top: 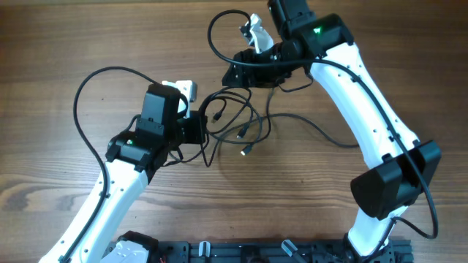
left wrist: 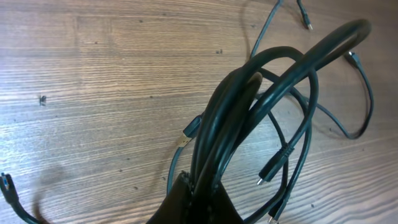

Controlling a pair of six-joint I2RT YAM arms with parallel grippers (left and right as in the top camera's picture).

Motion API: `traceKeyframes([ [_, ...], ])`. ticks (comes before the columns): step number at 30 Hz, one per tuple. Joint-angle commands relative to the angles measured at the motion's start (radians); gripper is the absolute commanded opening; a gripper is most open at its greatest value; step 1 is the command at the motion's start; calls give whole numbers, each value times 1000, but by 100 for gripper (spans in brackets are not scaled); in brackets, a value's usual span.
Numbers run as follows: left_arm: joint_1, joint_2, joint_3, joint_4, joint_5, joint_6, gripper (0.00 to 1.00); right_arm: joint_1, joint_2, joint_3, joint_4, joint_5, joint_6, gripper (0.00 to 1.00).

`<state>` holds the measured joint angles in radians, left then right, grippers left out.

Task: Untangle cables

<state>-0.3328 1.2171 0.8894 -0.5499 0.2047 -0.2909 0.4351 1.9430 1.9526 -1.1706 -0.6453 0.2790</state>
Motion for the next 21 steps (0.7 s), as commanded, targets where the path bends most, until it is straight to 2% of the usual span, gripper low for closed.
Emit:
traceKeyframes([
  [1,4,-7,1,7,-24,-62,4,13,11,16,11,83,66,61],
  [7,4,-5,1,14,-24,-68,4,13,11,16,36,99,119,61],
  [11,4,-5,1,38,-24,-142,4,13,13,16,42,116,143,61],
  [15,4,-4,1,42,-24,-146,4,13,14,16,43,130,159,61],
  [21,4,-4,1,52,-24,-226,4,25,14,16,56,129,196,61],
])
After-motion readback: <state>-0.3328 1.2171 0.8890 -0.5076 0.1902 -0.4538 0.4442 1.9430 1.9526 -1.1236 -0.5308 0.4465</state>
